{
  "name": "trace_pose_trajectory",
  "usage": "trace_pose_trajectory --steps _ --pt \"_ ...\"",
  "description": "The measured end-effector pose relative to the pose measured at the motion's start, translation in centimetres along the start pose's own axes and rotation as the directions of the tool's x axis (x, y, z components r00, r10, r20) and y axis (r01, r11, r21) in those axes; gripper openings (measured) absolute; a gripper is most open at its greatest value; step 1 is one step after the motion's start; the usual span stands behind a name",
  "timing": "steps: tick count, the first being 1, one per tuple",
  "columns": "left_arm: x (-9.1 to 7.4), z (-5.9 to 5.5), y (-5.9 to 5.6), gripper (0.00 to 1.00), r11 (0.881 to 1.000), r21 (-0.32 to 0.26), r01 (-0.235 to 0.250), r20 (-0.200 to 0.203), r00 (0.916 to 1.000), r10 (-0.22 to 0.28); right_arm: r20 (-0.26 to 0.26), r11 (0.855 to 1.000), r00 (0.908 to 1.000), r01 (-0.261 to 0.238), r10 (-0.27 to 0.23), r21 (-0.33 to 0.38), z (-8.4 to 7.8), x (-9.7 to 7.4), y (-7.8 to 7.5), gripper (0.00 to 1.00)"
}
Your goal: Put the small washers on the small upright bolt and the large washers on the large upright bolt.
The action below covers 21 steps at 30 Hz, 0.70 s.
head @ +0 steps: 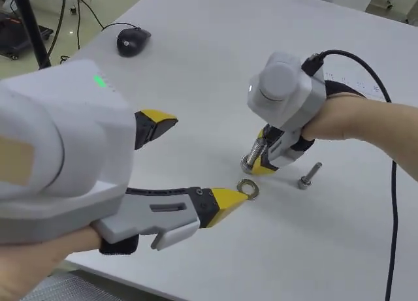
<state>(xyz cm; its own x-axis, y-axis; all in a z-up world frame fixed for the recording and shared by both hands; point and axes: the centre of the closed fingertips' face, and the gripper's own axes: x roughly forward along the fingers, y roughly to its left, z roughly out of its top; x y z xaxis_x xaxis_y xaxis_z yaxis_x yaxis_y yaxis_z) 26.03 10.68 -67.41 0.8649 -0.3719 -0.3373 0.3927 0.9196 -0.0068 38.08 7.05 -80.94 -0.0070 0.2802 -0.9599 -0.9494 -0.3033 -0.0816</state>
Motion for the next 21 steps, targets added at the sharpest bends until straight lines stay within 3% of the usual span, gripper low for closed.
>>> trace_pose_trajectory --steps 3,6,12,15,21 --pt "0.1 0.0 0.0 0.69 1.000 -0.002 0.001 0.001 1.0000 -0.001 0.050 0.998 0.9986 0.015 -0.018 0.058 -0.3 -1.3 0.2 0.28" --pt "0.2 0.0 -0.1 0.69 1.000 0.001 0.004 0.002 1.0000 -0.004 0.056 0.992 0.9984 -0.001 -0.006 0.123 -1.2 -1.7 0.9 0.29" --pt "0.4 0.3 -0.5 0.69 1.000 0.004 0.014 0.009 0.9999 -0.014 0.057 0.990 0.9981 -0.034 0.026 0.137 -1.7 -0.7 3.1 0.28" --pt "0.4 0.3 -0.5 0.69 1.000 0.008 0.017 0.011 0.9998 -0.017 0.062 0.990 0.9974 -0.046 0.037 0.136 -1.2 -0.3 3.9 0.28" --pt "0.1 0.3 -0.4 0.69 1.000 0.014 0.012 0.009 0.9999 -0.012 0.069 0.990 0.9968 -0.049 0.040 0.134 -0.6 -0.2 4.2 0.28"
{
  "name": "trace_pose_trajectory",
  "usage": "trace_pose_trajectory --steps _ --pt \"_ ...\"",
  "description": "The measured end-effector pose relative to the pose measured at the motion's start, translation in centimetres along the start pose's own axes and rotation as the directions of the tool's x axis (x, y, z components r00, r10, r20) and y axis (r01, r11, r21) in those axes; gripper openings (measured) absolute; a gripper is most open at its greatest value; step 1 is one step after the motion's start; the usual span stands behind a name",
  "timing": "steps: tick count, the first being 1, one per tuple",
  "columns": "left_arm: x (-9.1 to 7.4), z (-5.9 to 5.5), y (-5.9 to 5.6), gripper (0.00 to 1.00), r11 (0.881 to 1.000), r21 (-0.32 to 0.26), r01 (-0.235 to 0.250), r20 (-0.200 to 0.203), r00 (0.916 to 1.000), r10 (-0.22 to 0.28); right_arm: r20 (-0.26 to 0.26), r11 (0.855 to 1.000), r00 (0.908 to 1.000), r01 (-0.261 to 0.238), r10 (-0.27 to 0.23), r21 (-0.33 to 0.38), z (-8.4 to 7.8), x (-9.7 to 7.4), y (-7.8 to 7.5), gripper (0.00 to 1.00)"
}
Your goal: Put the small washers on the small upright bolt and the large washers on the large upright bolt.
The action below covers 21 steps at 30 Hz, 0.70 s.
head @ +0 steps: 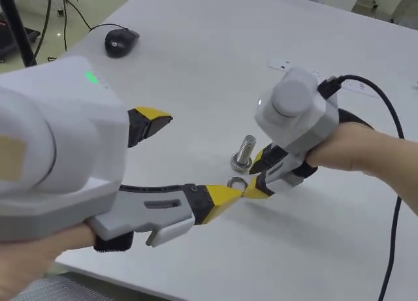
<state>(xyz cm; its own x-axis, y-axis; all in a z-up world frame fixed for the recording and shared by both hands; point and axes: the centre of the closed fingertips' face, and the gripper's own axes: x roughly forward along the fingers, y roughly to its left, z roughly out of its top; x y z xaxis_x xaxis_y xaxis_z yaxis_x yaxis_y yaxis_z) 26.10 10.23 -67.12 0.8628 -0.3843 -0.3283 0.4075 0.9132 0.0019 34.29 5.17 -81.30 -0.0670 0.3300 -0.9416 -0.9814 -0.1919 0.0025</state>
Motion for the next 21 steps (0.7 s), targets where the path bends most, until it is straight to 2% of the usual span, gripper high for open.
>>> trace_pose_trajectory --steps 4,10,21 --pt "-0.2 0.0 0.2 0.69 1.000 -0.001 -0.004 0.003 1.0000 0.004 0.000 1.000 1.0000 0.006 -0.006 0.004 0.0 0.0 0.0 0.28" --pt "-0.2 0.1 -0.2 0.69 1.000 -0.003 -0.004 0.003 1.0000 0.004 0.004 1.000 1.0000 0.007 -0.007 0.020 0.1 0.5 0.1 0.29" --pt "-0.4 -0.4 0.5 0.69 1.000 -0.008 -0.012 0.001 0.9999 0.012 0.007 1.000 1.0000 -0.001 0.001 0.028 0.2 1.2 0.1 0.32"
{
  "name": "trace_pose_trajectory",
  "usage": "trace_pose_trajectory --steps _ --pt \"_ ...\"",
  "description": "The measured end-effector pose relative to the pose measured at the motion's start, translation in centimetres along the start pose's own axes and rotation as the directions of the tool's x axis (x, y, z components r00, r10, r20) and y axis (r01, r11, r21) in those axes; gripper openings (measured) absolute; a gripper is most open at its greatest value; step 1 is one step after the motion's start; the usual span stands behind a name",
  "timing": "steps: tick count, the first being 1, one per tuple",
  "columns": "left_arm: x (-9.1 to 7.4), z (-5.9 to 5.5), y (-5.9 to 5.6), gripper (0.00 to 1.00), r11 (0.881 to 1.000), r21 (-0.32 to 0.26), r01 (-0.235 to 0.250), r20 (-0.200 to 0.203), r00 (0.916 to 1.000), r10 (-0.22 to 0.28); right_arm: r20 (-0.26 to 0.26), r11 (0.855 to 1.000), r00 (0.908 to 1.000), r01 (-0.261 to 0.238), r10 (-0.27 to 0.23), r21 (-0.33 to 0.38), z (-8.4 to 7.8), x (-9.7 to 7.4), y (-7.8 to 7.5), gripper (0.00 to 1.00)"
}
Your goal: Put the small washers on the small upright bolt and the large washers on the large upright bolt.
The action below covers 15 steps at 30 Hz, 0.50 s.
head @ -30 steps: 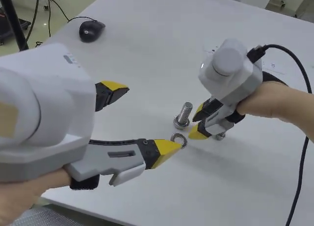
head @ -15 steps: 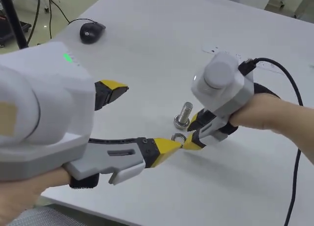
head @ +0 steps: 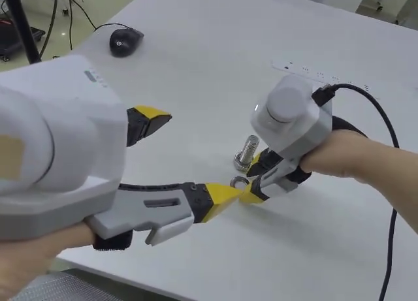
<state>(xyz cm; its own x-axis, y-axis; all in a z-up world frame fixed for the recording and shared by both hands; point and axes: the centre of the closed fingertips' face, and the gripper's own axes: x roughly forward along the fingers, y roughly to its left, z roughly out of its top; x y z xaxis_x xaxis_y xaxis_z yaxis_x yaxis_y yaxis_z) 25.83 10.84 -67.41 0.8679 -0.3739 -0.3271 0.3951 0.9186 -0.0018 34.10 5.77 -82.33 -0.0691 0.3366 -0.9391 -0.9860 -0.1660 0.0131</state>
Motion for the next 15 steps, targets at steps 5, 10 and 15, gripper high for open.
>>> trace_pose_trajectory --steps 5,10,15 --pt "0.03 -0.02 0.01 0.69 1.000 -0.001 0.001 0.000 1.0000 -0.001 -0.010 1.000 0.9999 0.004 -0.004 -0.027 0.27 0.29 0.32 0.31" --pt "0.04 -0.06 0.07 0.69 1.000 -0.002 0.001 -0.002 1.0000 -0.001 -0.010 1.000 0.9999 0.006 -0.006 -0.028 0.24 0.35 0.08 0.31" --pt "0.00 0.07 -0.06 0.69 1.000 0.000 0.001 -0.002 1.0000 -0.001 -0.008 1.000 0.9999 0.012 -0.012 -0.019 0.26 0.43 -0.17 0.29"
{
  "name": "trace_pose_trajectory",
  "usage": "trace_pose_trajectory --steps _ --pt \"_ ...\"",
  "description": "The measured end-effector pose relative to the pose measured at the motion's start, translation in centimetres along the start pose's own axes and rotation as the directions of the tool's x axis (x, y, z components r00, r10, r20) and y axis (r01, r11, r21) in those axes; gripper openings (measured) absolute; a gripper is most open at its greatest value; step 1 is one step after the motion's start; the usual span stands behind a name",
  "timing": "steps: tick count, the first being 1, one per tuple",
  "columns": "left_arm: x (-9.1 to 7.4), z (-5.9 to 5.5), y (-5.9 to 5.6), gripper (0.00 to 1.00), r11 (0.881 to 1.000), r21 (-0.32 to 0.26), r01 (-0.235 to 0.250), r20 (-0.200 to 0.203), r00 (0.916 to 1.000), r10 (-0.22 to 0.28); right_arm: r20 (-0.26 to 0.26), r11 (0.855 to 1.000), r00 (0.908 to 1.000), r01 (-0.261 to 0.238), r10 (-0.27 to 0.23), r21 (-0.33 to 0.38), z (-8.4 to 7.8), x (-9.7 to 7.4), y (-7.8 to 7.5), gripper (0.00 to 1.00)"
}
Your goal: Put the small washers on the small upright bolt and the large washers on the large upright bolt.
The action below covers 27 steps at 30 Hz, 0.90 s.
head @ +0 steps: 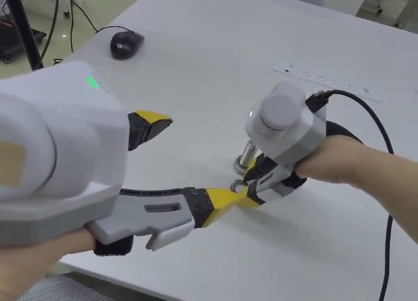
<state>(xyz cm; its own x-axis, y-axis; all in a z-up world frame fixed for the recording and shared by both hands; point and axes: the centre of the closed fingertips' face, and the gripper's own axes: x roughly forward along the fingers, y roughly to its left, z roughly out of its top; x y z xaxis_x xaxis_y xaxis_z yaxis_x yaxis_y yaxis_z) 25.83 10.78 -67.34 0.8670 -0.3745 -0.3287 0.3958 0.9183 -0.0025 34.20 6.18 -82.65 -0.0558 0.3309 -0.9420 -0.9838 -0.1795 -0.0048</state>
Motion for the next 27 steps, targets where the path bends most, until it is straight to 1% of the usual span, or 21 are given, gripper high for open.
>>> trace_pose_trajectory --steps 2,4,6,8,10,11,13,15,17,19,21,23,26,27 --pt "0.0 0.1 -0.1 0.69 1.000 0.001 0.000 0.000 1.0000 0.000 0.004 1.000 1.0000 0.003 -0.003 -0.001 0.1 0.0 -0.1 0.27" --pt "0.0 0.0 -0.2 0.69 1.000 0.001 0.001 -0.002 1.0000 -0.001 0.007 1.000 1.0000 0.000 0.000 -0.017 0.1 0.1 -0.1 0.25" --pt "-0.1 0.0 -0.2 0.69 1.000 0.002 0.001 -0.002 1.0000 -0.001 0.007 1.000 1.0000 0.000 0.000 -0.027 0.1 0.1 -0.1 0.25" --pt "-0.1 0.1 -0.3 0.69 1.000 0.003 0.002 0.001 1.0000 -0.002 0.008 1.000 1.0000 0.002 -0.001 -0.025 0.1 0.0 -0.1 0.23" --pt "-0.2 0.2 -0.5 0.69 1.000 0.005 0.001 0.000 1.0000 -0.001 0.008 1.000 0.9999 -0.007 0.007 -0.021 0.0 0.0 0.1 0.23" --pt "-0.1 0.2 -0.5 0.69 1.000 0.006 0.001 -0.001 1.0000 -0.001 0.011 1.000 0.9999 -0.001 0.001 -0.029 0.0 -0.1 0.2 0.22" --pt "-0.1 0.3 -0.5 0.69 1.000 0.007 0.002 0.000 1.0000 -0.002 0.027 1.000 0.9996 0.014 -0.013 -0.021 0.2 -0.6 -0.1 0.22" --pt "-0.1 0.3 -0.6 0.69 1.000 0.008 0.002 0.001 1.0000 -0.002 0.042 1.000 0.9991 0.007 -0.007 -0.004 0.4 -1.2 -0.1 0.22" --pt "0.0 0.4 -0.6 0.69 1.000 0.009 0.002 0.002 1.0000 -0.002 0.028 1.000 0.9996 0.002 -0.002 -0.008 0.1 -1.7 0.0 0.22" --pt "0.0 0.5 -0.7 0.69 1.000 0.008 0.004 0.003 1.0000 -0.004 0.019 1.000 0.9998 0.009 -0.009 -0.020 -0.1 -2.4 0.0 0.22" --pt "0.1 0.6 -0.9 0.69 1.000 0.011 0.005 0.006 1.0000 -0.005 0.024 1.000 0.9997 0.009 -0.008 -0.021 0.0 -3.5 0.1 0.22" --pt "0.1 0.5 -0.9 0.69 1.000 0.011 0.007 0.004 1.0000 -0.007 0.031 0.999 0.9992 0.024 -0.023 -0.027 0.3 -4.5 -0.1 0.22" --pt "0.2 0.5 -1.0 0.69 1.000 0.013 0.009 0.003 1.0000 -0.009 0.035 0.999 0.9987 0.039 -0.038 -0.030 0.6 -5.7 -0.6 0.22" --pt "0.2 0.5 -1.0 0.69 1.000 0.011 0.011 0.003 0.9999 -0.011 0.038 0.998 0.9981 0.050 -0.049 -0.035 0.8 -6.1 -0.8 0.22"
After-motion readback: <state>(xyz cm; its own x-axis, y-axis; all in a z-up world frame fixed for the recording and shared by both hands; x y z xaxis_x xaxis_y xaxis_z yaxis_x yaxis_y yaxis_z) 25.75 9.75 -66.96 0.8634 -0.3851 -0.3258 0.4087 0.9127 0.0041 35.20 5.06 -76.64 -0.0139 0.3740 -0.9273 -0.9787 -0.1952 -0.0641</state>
